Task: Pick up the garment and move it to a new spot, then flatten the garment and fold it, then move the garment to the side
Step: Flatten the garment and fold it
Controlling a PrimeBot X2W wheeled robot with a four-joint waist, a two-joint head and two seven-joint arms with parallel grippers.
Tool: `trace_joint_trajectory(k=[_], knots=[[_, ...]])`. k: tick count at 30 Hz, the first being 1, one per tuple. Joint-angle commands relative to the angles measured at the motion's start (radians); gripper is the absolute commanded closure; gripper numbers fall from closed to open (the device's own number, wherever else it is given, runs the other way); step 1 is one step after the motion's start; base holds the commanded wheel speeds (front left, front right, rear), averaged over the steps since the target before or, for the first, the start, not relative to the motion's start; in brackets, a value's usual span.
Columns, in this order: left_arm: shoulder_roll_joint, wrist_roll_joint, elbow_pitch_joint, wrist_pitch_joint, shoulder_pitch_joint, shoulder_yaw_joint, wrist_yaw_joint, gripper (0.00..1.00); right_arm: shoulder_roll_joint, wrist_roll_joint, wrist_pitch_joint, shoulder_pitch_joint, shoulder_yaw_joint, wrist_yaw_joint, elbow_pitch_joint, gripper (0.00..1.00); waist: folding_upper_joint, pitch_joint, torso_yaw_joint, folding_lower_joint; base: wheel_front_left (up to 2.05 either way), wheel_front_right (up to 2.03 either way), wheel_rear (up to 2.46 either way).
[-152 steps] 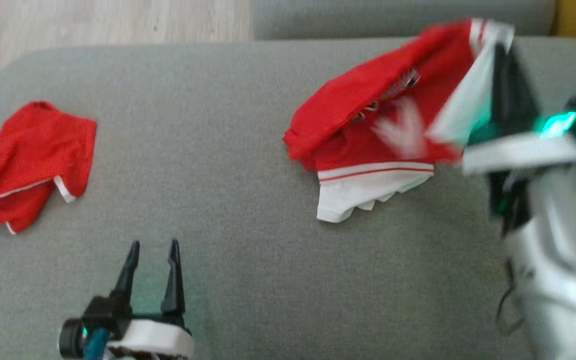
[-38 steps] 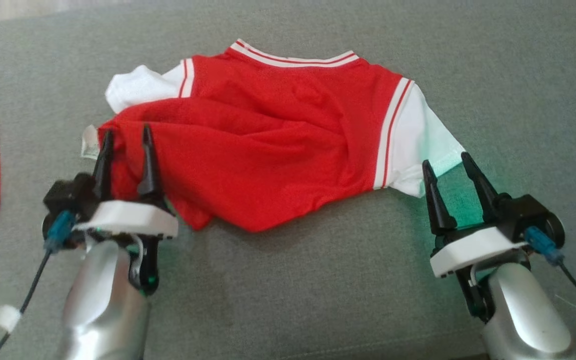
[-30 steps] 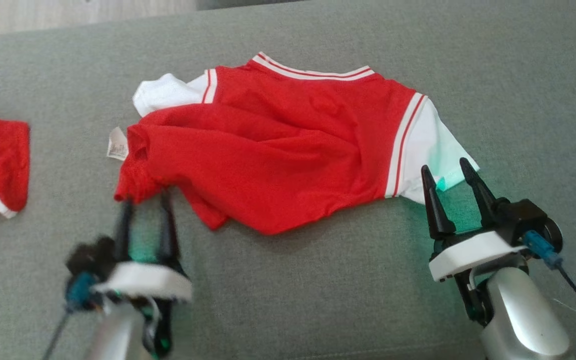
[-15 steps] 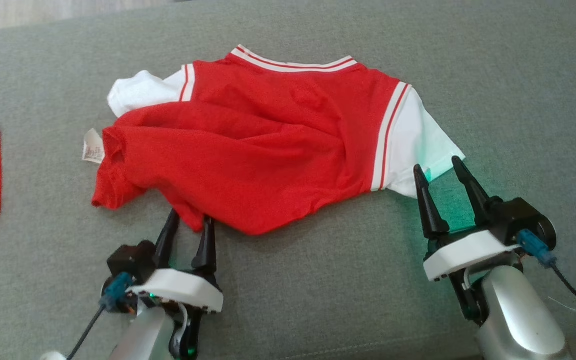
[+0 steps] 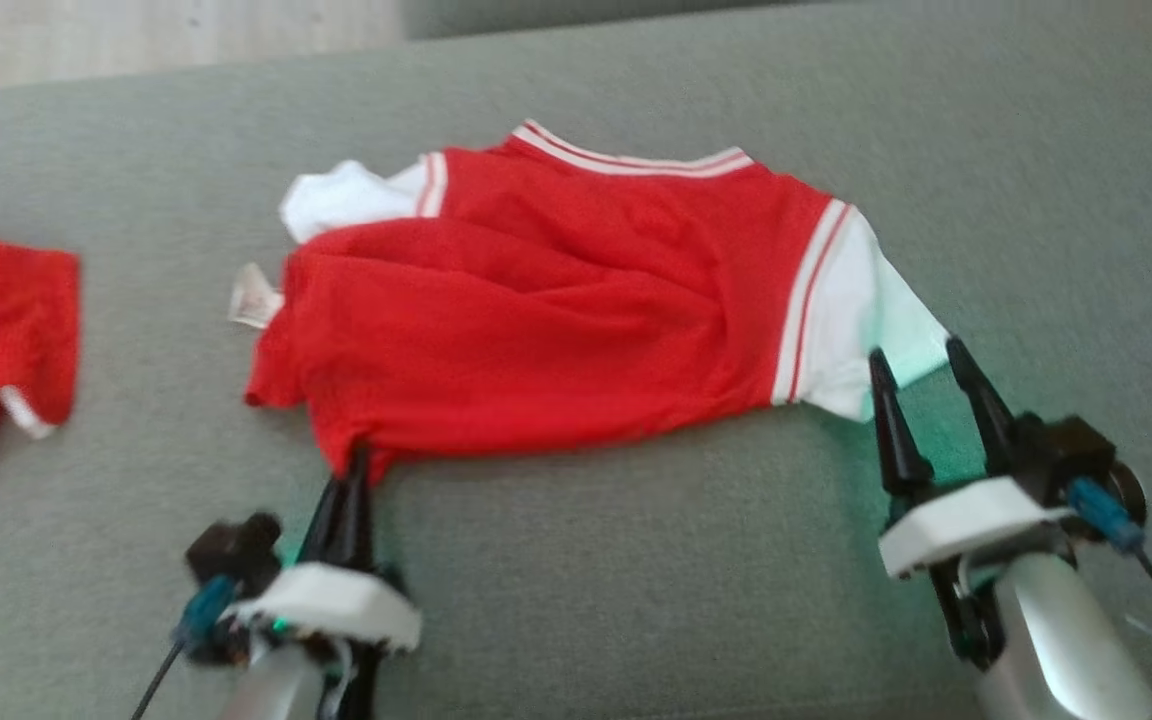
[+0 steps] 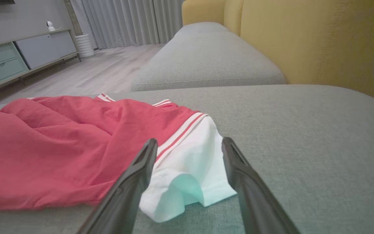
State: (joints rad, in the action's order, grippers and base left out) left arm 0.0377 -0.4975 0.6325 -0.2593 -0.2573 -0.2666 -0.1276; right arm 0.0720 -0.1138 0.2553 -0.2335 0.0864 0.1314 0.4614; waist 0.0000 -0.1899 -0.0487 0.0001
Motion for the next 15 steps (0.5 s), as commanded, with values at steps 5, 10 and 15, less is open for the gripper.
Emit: trace_joint_trajectory(k=[5, 10, 15], knots=[[0.018, 0.076, -0.017, -0.002, 0.053, 0.116, 0.002, 1.00, -0.008, 0.018, 0.006, 0.037, -0.020, -0.001, 0.002, 0.00, 0.0000, 0.071, 0.069, -0.0001, 0.00, 0.00, 0.00], [0.032, 0.135, -0.010, -0.002, 0.073, 0.169, 0.002, 0.91, -0.012, 0.033, 0.006, 0.043, -0.043, -0.001, 0.023, 0.00, 0.0000, 0.082, 0.072, -0.0001, 0.00, 0.00, 0.00], [0.035, 0.238, -0.048, -0.002, 0.101, 0.207, 0.044, 0.00, -0.017, 0.033, 0.006, 0.048, -0.050, -0.001, -0.006, 0.00, 0.0000, 0.095, 0.050, -0.0001, 0.00, 0.00, 0.00]])
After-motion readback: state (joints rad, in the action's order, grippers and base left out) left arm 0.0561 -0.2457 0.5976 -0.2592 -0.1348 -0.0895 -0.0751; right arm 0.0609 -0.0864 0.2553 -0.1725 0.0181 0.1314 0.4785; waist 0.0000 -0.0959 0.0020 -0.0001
